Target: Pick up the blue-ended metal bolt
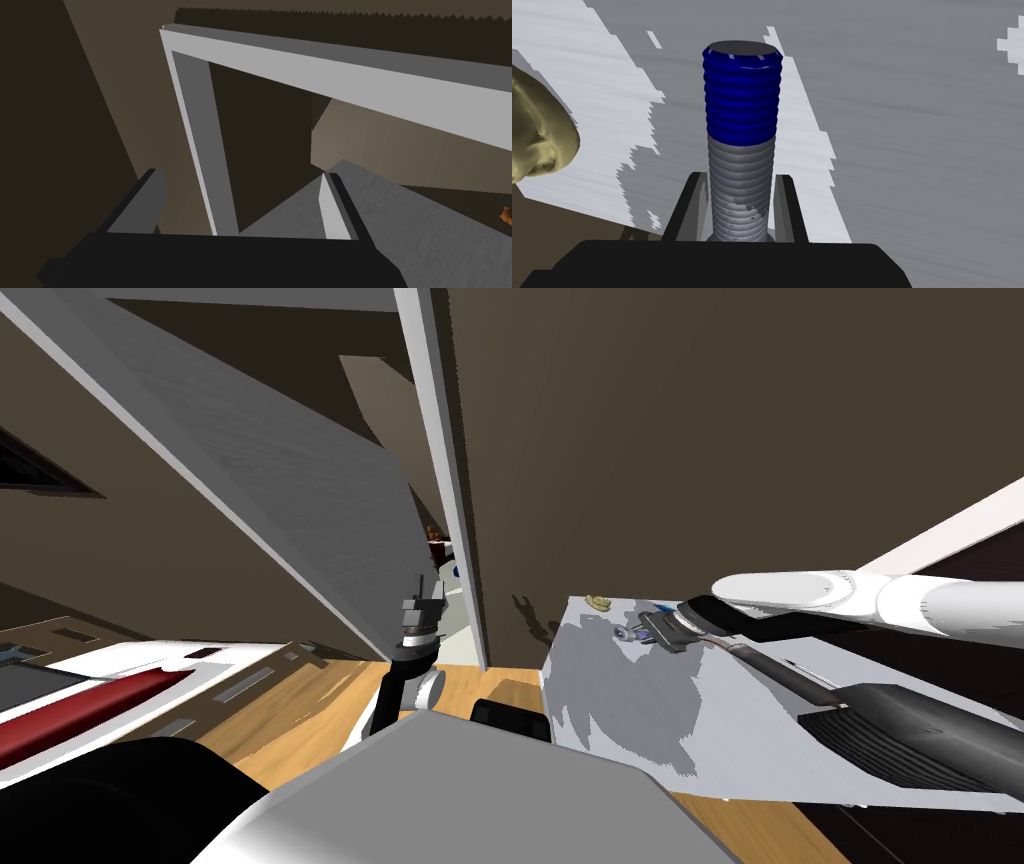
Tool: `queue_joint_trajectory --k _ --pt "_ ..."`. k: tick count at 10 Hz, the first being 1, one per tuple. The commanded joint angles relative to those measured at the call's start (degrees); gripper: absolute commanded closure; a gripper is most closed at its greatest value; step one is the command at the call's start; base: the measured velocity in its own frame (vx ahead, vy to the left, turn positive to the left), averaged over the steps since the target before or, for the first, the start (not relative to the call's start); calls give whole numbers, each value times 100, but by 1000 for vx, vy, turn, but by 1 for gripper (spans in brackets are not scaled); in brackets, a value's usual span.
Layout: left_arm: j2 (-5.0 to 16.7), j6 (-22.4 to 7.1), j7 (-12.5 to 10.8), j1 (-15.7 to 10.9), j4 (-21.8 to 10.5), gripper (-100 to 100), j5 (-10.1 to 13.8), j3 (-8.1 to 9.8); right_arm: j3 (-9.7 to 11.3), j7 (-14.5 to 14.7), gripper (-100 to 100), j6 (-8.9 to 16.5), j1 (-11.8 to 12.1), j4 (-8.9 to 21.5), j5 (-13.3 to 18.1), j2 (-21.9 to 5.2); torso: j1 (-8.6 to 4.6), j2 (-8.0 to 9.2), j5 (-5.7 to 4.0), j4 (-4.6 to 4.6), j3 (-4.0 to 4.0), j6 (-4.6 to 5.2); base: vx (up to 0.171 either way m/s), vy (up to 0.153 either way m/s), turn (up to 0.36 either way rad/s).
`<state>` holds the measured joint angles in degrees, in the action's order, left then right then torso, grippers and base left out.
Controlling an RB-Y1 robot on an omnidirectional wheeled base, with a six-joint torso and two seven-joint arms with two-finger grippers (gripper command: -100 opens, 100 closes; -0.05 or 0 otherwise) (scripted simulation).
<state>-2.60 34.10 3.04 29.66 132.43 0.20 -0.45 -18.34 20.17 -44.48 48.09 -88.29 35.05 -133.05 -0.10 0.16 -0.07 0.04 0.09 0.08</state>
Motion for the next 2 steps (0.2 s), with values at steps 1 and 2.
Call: queue_joint_trajectory --k 1,2 --pt "0 0 0 0 0 0 0 0 0 0 100 0 0 0 0 0 0 0 0 0 0 0 -7 -15 -17" --pt "0 0 0 0 0 0 0 0 2 -17 0 -20 -18 -5 4 -3 2 -3 -3 -3 -3 -3 0 0 0"
